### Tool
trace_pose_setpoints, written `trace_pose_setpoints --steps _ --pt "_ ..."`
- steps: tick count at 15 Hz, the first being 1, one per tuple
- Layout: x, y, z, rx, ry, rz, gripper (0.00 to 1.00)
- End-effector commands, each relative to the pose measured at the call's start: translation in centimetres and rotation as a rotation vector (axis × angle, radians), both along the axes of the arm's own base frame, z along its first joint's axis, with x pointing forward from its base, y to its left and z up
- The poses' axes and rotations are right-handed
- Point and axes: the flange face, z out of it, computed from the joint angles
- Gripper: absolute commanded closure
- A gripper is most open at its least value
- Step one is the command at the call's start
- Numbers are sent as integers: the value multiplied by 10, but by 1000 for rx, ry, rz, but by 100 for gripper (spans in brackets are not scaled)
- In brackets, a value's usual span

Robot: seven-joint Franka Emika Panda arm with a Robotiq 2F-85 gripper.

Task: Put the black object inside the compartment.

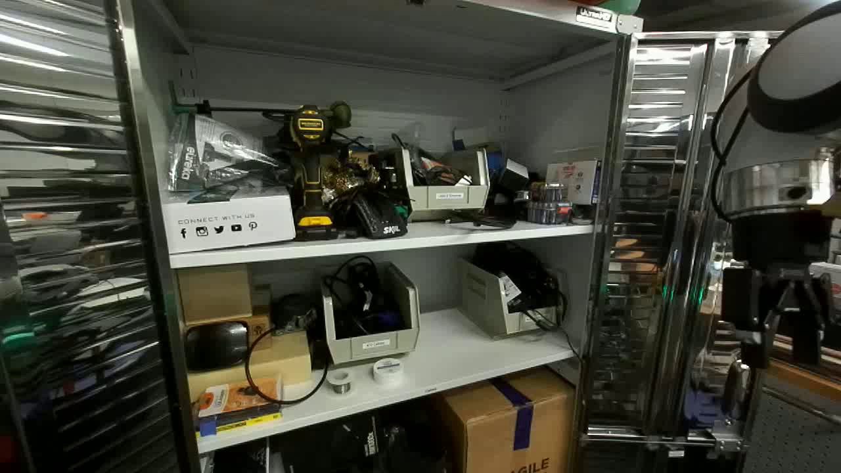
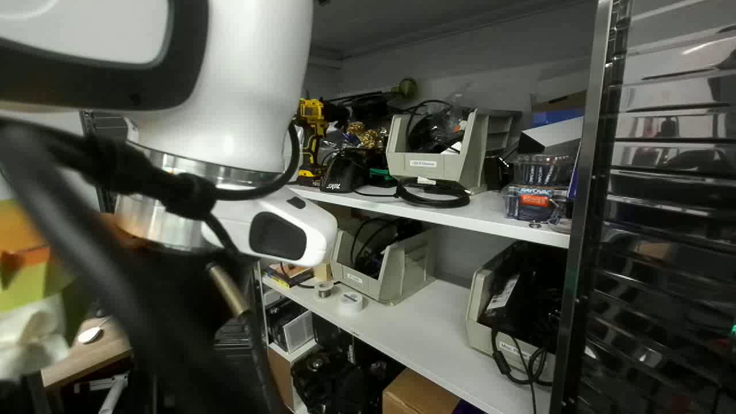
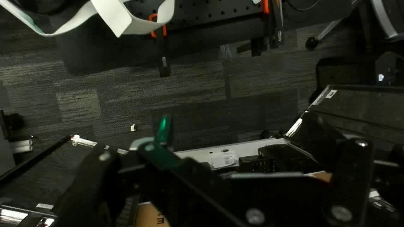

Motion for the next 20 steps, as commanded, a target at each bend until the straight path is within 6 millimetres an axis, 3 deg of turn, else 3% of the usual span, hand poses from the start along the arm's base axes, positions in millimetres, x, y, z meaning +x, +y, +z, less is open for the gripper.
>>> trace_pose_setpoints --steps 1,13,17,20 --pt "0 0 1 0 -2 0 0" --pt "4 -1 1 17 -10 -10 0" --pt "30 10 0 -7 -75 -86 0" --pt "68 30 7 -53 -149 -144 0"
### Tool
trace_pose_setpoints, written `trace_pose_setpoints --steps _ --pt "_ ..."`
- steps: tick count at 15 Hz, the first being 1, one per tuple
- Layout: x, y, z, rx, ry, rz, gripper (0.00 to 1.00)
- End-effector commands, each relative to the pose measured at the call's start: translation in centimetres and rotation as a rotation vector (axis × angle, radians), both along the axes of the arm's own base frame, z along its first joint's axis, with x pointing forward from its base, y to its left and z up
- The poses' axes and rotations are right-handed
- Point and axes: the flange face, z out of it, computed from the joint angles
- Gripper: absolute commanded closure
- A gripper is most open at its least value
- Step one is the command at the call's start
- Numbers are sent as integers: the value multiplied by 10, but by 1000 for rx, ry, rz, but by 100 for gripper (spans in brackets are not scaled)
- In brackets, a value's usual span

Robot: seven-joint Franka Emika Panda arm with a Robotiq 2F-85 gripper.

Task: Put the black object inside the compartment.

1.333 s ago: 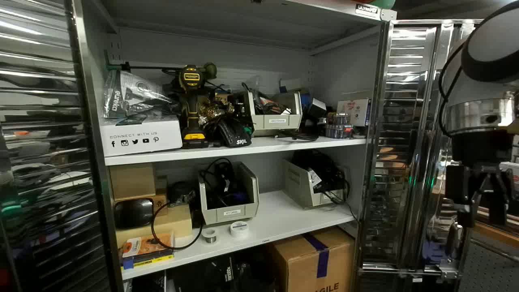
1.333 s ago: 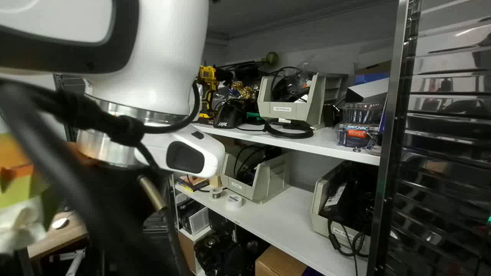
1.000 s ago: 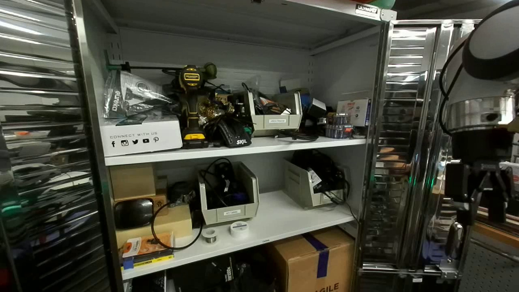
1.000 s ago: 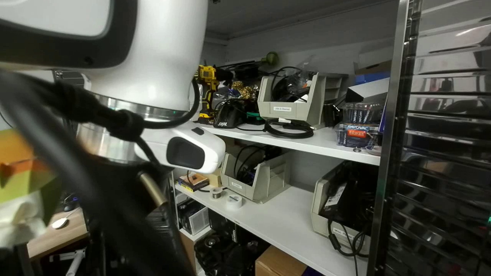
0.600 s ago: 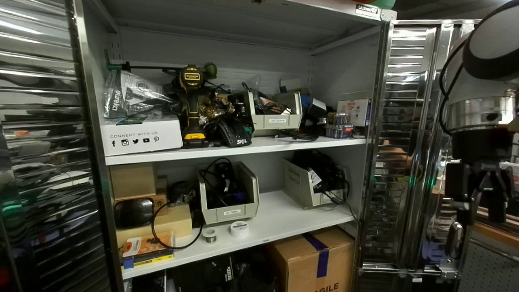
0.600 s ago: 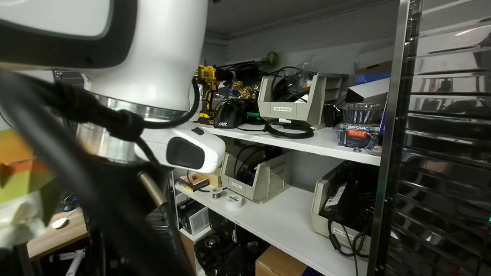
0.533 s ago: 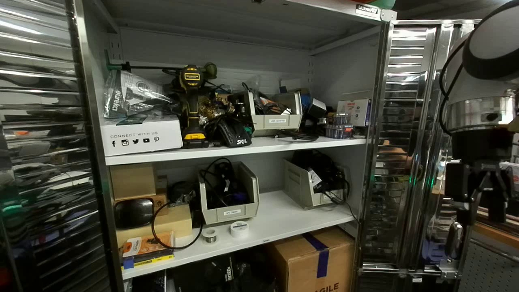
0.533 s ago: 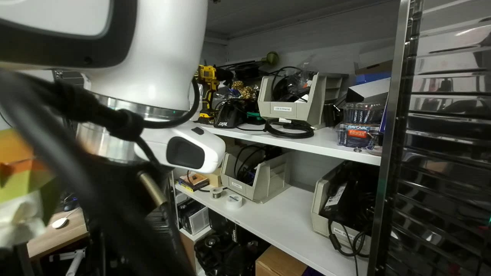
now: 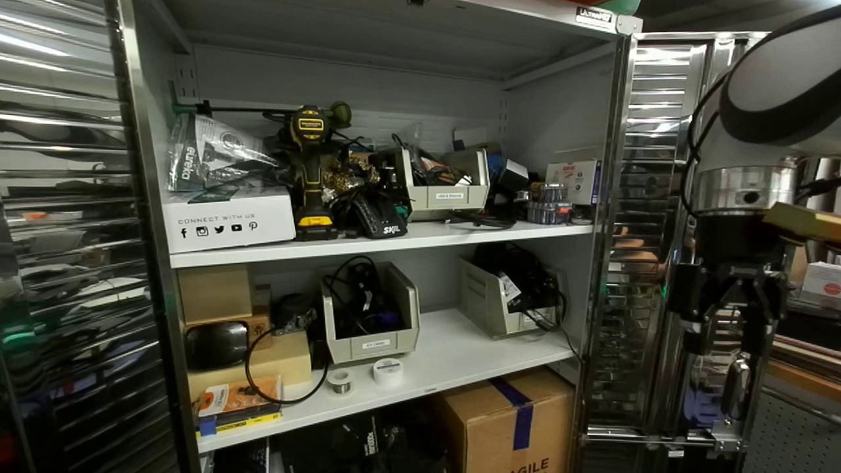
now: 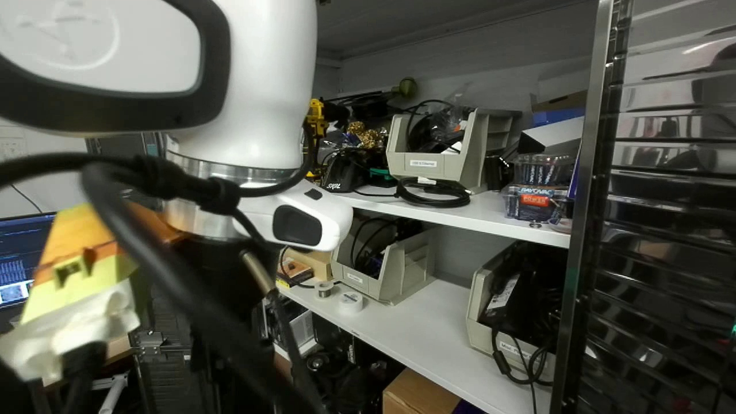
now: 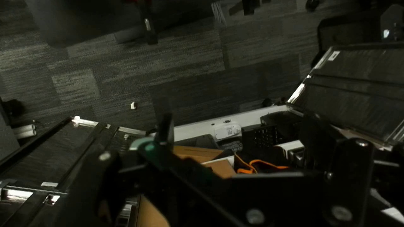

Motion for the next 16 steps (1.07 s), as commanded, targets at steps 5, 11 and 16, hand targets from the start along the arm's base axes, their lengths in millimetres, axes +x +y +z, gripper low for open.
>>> trace_pose_setpoints --steps 5,11,16 --pt "100 46 41 -99 -124 -133 0" --pt "170 34 90 -90 -206 -356 0" --pt "221 19 119 24 -245 -597 0"
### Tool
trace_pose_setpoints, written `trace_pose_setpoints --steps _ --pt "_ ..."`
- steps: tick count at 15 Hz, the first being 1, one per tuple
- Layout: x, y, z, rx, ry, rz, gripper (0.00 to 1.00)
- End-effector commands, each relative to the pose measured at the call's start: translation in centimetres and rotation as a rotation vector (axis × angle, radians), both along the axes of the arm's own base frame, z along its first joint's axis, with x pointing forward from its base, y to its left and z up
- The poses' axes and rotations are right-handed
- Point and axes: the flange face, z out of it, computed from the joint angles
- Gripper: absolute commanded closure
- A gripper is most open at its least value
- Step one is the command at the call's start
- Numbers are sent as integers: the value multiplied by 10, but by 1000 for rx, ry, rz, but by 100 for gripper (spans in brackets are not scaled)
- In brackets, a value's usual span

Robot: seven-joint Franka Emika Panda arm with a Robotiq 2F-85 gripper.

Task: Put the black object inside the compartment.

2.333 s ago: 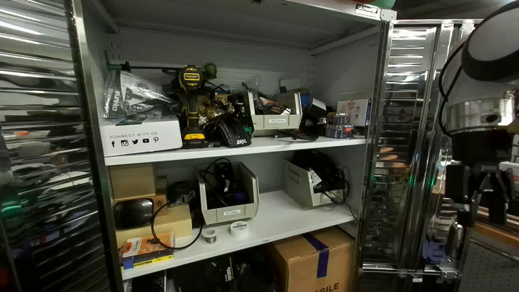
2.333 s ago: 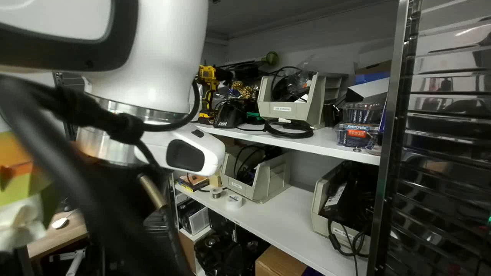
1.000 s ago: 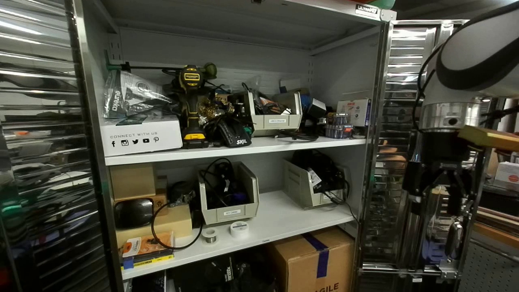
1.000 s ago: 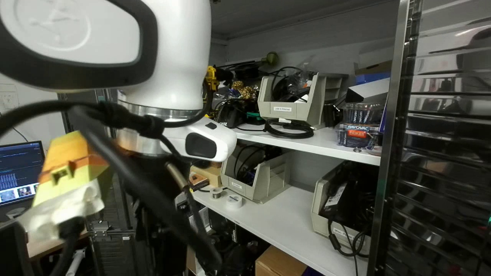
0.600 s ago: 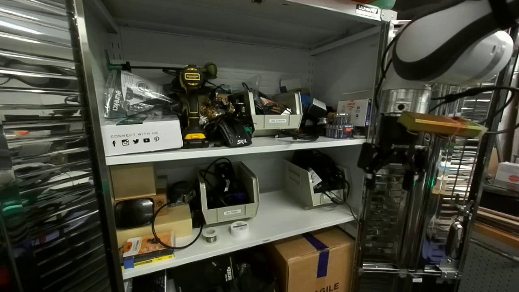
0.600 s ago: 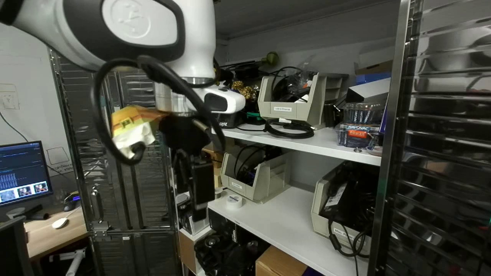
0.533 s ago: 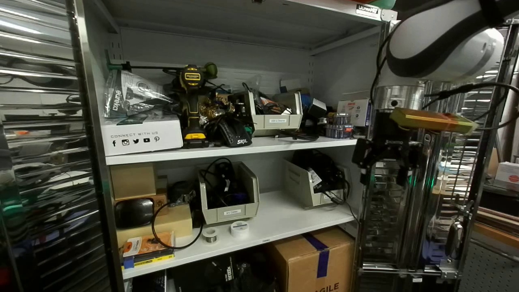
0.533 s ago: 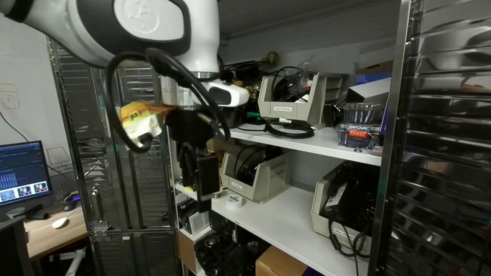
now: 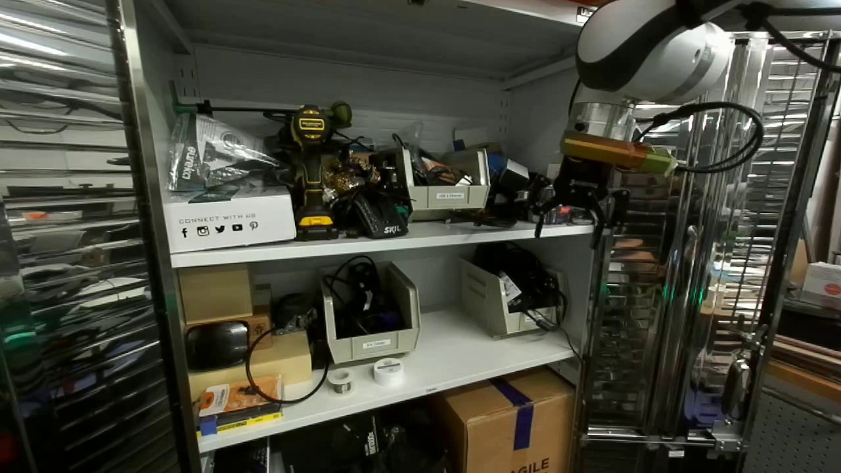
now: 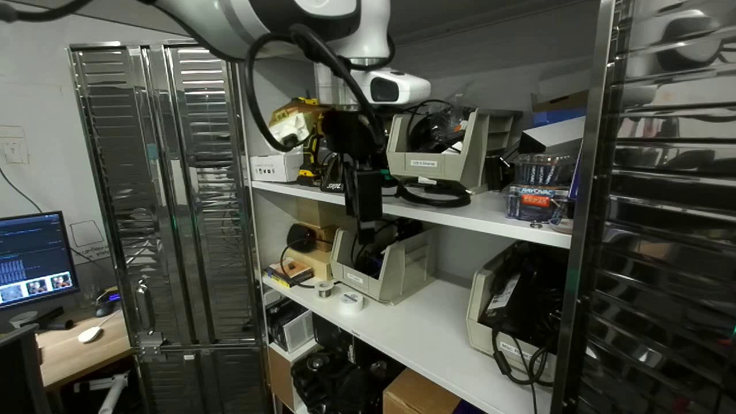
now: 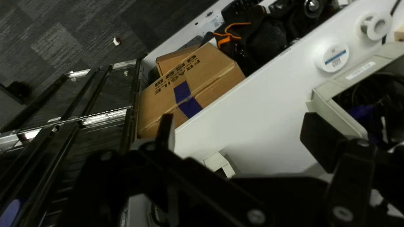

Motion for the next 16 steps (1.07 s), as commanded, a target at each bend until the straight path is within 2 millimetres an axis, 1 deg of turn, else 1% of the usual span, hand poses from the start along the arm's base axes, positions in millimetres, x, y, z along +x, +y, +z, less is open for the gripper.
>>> trace_pose_setpoints --steps 1,3,6,10,13,16 --pt "44 -9 24 102 -66 -155 0" --pt "64 -14 31 140 -108 -243 0" --pt "91 -18 37 147 -162 -350 0" --pt "121 -17 38 146 -198 -427 0" --pt "136 -16 36 142 -191 -448 0" --pt "141 -20 33 137 -149 -453 0"
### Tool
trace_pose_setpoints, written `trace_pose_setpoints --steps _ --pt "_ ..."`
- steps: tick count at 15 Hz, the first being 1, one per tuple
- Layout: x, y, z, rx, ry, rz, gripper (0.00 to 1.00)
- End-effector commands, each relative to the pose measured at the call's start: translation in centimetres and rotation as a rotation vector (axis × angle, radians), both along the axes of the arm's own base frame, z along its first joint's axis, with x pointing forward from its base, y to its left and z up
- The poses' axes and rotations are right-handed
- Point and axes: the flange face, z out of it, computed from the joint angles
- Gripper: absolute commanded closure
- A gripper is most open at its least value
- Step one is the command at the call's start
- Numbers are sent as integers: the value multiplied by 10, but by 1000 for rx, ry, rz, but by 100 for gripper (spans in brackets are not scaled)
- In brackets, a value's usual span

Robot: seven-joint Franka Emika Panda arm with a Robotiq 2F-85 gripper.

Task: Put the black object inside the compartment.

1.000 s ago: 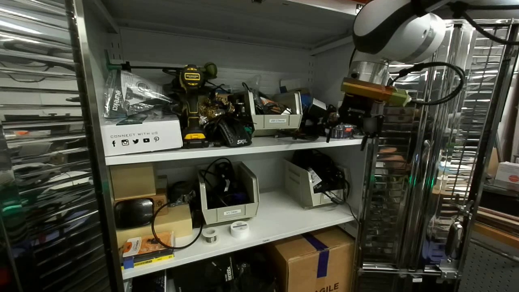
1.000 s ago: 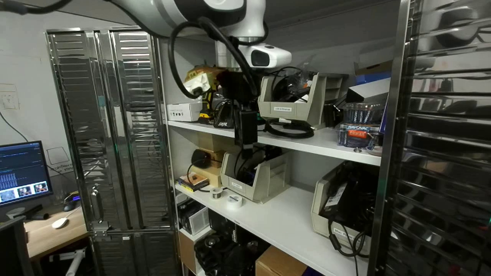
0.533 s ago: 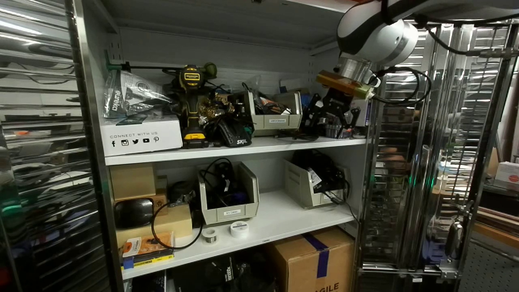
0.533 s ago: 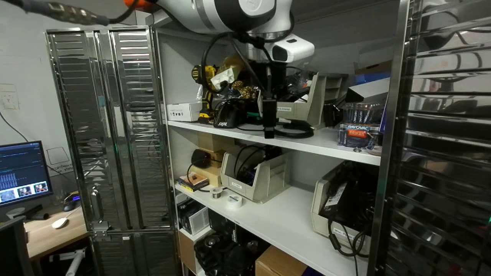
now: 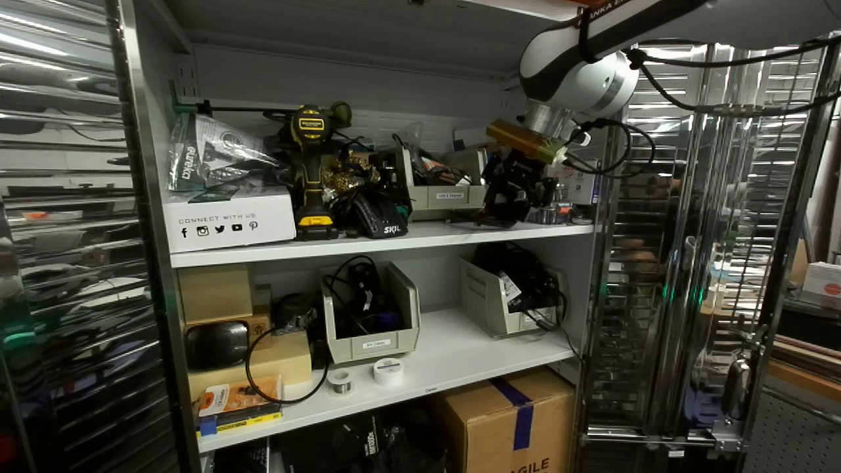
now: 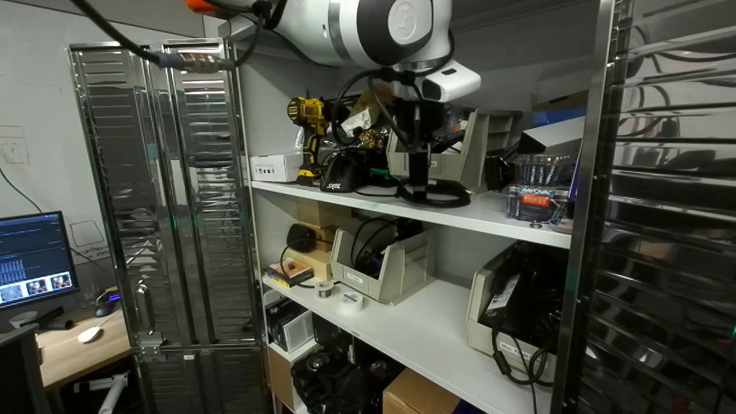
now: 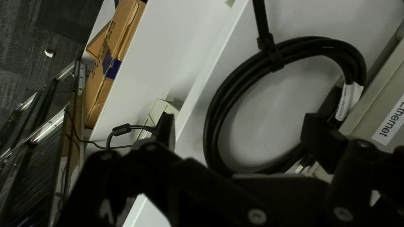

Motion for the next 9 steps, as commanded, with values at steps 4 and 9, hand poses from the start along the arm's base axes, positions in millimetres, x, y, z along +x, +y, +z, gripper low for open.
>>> trace_pose_setpoints --steps 4,9 --pt "12 -11 2 8 105 -12 0" --pt "22 -14 -3 -3 141 -16 0"
